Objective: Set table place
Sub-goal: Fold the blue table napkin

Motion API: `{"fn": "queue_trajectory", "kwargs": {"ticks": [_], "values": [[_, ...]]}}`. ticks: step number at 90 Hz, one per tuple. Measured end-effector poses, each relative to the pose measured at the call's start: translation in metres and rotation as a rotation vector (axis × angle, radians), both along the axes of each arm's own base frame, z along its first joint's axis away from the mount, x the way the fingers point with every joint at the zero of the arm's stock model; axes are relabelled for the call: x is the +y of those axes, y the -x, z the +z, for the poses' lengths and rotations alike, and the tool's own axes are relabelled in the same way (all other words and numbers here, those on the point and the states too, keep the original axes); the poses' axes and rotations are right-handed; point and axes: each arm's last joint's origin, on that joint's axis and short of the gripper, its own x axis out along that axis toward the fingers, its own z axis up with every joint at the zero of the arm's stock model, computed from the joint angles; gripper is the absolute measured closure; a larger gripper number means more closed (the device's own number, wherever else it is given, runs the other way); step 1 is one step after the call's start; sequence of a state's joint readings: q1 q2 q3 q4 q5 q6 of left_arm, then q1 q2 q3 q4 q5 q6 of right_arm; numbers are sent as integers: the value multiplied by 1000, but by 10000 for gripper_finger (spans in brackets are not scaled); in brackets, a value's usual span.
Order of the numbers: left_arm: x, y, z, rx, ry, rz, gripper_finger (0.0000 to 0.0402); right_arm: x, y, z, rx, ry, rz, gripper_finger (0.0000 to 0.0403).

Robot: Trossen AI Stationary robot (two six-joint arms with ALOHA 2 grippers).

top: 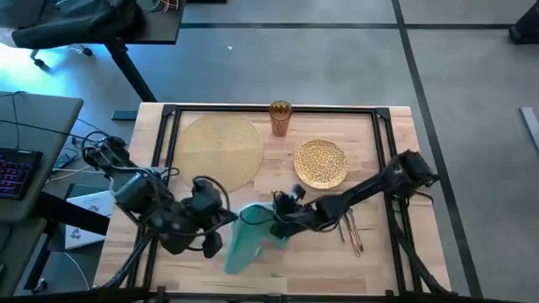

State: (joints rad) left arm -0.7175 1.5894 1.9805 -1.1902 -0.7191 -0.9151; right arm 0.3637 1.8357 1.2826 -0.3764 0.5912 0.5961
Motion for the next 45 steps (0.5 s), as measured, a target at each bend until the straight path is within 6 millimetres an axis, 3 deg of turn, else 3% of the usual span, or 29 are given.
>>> {"fn": "queue_trajectory", "kwargs": {"ticks": [11,30,36,45], "values": [[9,12,21,-52,-84,33,401,-22,16,60,-25,60,63,398],[21,23,39,-69,-194,34,401,-53,69,169,-97,7,142,403],[22,24,40,-64,-216,21,401,-55,79,186,-100,-92,205,403],[20,23,41,-63,-193,-4,401,-45,83,193,-83,-268,378,403]]}}
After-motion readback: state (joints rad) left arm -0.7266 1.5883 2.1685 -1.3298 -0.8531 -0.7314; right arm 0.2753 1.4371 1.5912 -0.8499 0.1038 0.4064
